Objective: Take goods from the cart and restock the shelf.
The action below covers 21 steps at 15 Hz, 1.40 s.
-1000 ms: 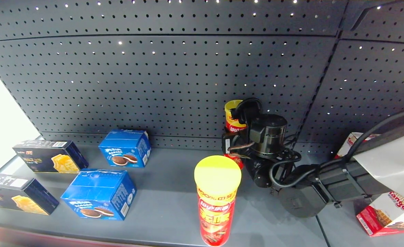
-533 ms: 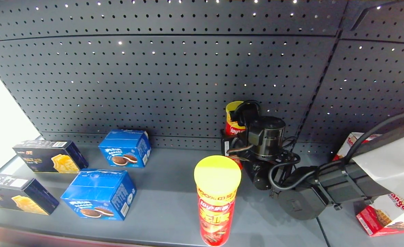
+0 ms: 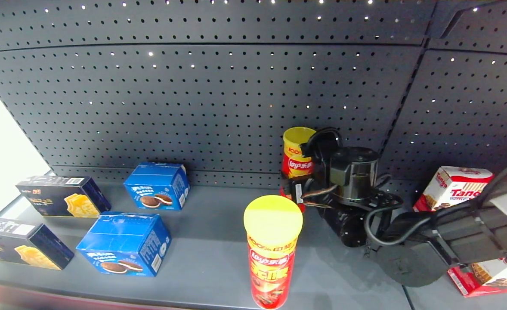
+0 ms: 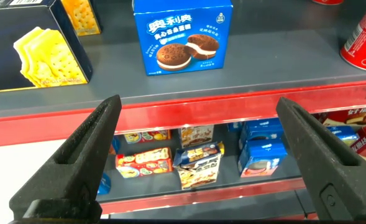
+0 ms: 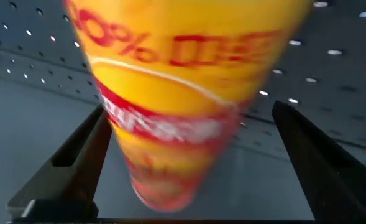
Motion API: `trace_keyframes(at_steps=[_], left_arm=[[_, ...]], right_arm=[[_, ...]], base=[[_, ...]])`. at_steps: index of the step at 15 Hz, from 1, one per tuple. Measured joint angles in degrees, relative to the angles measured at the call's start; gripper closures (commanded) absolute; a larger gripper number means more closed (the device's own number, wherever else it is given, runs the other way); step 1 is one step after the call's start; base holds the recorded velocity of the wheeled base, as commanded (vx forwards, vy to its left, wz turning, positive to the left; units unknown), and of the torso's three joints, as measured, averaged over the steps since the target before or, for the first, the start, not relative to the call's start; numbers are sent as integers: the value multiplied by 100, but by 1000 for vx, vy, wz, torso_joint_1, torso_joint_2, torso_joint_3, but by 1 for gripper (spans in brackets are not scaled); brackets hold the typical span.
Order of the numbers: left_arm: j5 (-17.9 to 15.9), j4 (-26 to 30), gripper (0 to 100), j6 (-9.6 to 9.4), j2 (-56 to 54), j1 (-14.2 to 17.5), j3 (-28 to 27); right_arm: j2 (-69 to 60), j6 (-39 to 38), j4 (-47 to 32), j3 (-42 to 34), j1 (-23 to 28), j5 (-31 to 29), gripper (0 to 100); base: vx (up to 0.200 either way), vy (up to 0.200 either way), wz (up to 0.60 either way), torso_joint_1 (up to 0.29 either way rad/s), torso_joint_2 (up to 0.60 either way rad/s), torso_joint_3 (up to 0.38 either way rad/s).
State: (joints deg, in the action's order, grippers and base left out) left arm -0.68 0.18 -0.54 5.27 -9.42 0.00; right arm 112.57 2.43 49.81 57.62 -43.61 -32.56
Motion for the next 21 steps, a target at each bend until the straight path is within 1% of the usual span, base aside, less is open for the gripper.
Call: trace_keyframes(at_steps=[2,9,11,14,16,18,21], left_arm=[[0,0,0,0,0,0,0],[0,0,0,2,0,0,0],[-2,0,0,2,0,0,0],[-2,0,0,0,0,2,0],[0,0,0,0,0,2,0],[0,0,0,2,0,2,0],[0,0,0,2,0,0,0]], right_arm=[[-441,9,-106,-416,17,-1,0],[-2015,148,-118,-1896,-11,-6,0],[-2316,140,-117,-2202,6,-72,0],[-2393,129,-126,-2276,223,-204,0],[-2194,105,-110,-2166,456,-226,0],[-1883,35,-104,-1838,618,-236,0],[-1279,-9,-71,-1251,723,-332,0]], base=[[0,0,0,0,0,0],[0,0,0,0,0,0],[0,0,0,0,0,0],[0,0,0,0,0,0],[0,0,0,0,0,0],[0,0,0,0,0,0],[0,0,0,0,0,0]])
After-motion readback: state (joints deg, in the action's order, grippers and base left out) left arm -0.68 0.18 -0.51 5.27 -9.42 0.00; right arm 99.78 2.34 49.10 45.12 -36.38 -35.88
